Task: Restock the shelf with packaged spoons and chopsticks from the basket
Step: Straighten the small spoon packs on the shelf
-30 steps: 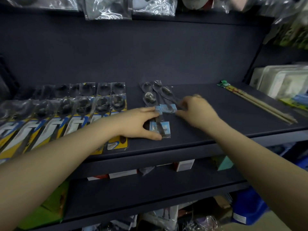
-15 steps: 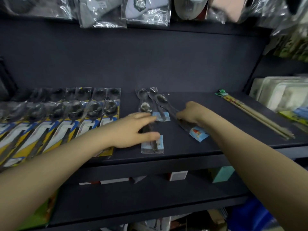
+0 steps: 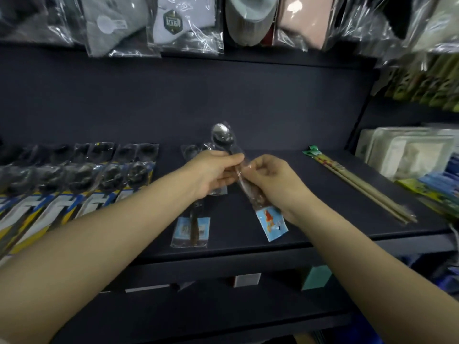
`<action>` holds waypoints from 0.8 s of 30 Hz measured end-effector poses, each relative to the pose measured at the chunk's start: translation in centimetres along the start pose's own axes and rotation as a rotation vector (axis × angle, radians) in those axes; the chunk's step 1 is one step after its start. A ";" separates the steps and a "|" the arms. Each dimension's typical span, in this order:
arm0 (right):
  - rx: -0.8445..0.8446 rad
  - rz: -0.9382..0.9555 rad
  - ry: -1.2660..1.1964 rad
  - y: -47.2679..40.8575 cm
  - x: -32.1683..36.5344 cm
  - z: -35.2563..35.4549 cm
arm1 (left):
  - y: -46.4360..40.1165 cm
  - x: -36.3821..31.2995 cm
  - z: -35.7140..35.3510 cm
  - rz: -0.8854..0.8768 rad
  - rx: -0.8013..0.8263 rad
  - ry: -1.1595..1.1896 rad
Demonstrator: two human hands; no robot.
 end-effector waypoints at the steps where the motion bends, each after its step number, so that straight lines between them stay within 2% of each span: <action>1: 0.022 -0.008 -0.057 0.1 -0.2 0.3 | -0.2 -0.1 0.1 -0.007 -0.011 0.002; 4: 0.234 0.038 -0.258 0.4 -0.9 1.3 | -0.7 -0.7 0.4 -0.008 -0.009 0.042; 6: 0.313 0.181 -0.087 0.6 -1.3 1.7 | -0.8 -1.1 0.6 0.000 -0.013 0.087; 8: 0.278 0.300 0.141 0.6 -1.7 1.6 | -0.9 -1.3 0.7 0.019 -0.009 0.098; 11: 0.158 0.448 0.320 0.1 -1.8 1.3 | -1.0 -1.1 0.9 0.048 0.001 0.057; 13: 0.018 0.664 0.509 -0.3 -1.8 0.9 | -1.0 -0.7 1.0 0.066 -0.006 0.043; 15: -0.231 0.899 0.817 -0.7 -2.1 0.4 | -0.7 -0.3 1.0 0.072 -0.016 0.049; 17: -0.454 1.081 1.026 -0.7 -2.1 -0.2 | -0.3 0.0 1.0 0.060 -0.013 0.007; 18: -0.483 1.164 1.076 -0.6 -2.1 -0.5 | -0.1 0.1 1.1 0.044 -0.017 -0.057; 20: -0.439 1.305 1.126 -0.4 -2.3 -1.3 | 0.2 0.0 1.7 -0.013 -0.055 -0.295; 24: -0.320 1.383 1.217 -0.1 -2.4 -2.6 | 1.0 -1.1 3.8 -0.329 -0.066 -0.939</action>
Point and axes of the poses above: each hand's wrist, its own y-axis away from the middle knuckle, its own z-axis out of the back of the hand, x = y × z, the point moved 2 cm from there along -y, towards the middle knuckle, and after that the axes turned 8 degrees about y, right-handed, at the moved point
